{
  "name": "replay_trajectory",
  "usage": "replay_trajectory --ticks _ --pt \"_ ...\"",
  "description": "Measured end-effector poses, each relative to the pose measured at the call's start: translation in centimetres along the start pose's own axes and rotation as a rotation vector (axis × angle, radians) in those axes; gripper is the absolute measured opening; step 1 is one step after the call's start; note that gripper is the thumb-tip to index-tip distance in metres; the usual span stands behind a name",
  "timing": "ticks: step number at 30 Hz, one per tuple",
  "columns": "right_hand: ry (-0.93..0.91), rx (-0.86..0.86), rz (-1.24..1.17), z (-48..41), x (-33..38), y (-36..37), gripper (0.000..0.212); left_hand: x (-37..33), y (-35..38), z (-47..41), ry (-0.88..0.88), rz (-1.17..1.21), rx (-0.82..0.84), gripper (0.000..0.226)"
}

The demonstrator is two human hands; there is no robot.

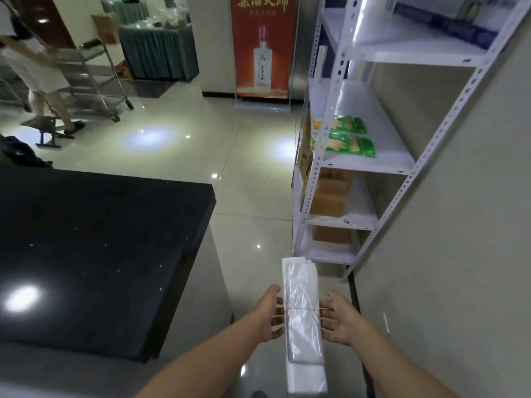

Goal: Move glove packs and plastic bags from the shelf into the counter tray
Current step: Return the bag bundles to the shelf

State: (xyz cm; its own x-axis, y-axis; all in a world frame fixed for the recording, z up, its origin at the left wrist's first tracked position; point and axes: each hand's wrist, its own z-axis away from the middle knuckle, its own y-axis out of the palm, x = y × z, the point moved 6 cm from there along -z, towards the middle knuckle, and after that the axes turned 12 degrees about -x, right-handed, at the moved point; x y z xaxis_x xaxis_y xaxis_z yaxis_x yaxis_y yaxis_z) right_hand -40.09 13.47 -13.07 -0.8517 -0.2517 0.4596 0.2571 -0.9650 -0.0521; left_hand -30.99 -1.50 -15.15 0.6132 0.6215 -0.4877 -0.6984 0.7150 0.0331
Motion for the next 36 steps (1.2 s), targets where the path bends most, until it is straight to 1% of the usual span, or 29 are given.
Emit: replay_trajectory --ticks 5,13,17,19,25,29,36 --pt "-0.002 0.010 0.020 -2.1 7.6 4.6 0.047 -7.9 -0.2 -3.7 0.007 0.044 -0.030 0.033" --pt "-0.055 0.044 0.104 -7.7 20.9 12.7 0.040 -21.5 -0.3 -9.6 0.058 0.092 -0.066 0.038" --pt "-0.097 0.053 0.155 -10.5 28.9 17.4 0.036 -29.5 0.0 -12.6 0.112 0.138 -0.132 0.041" --pt "-0.119 0.089 0.187 -11.1 33.1 19.7 0.034 -33.5 0.1 -13.8 0.134 0.160 -0.164 0.041" --pt "-0.138 0.169 0.255 -13.3 44.2 26.2 0.037 -44.8 0.1 -17.0 0.188 0.236 -0.238 0.042" --pt "-0.150 0.174 0.268 -14.5 49.5 30.4 0.037 -50.9 -0.5 -18.8 0.190 0.304 -0.257 0.040" --pt "-0.156 0.136 0.183 -17.2 57.4 36.8 0.029 -61.4 -1.6 -24.4 0.201 0.273 -0.260 0.040"
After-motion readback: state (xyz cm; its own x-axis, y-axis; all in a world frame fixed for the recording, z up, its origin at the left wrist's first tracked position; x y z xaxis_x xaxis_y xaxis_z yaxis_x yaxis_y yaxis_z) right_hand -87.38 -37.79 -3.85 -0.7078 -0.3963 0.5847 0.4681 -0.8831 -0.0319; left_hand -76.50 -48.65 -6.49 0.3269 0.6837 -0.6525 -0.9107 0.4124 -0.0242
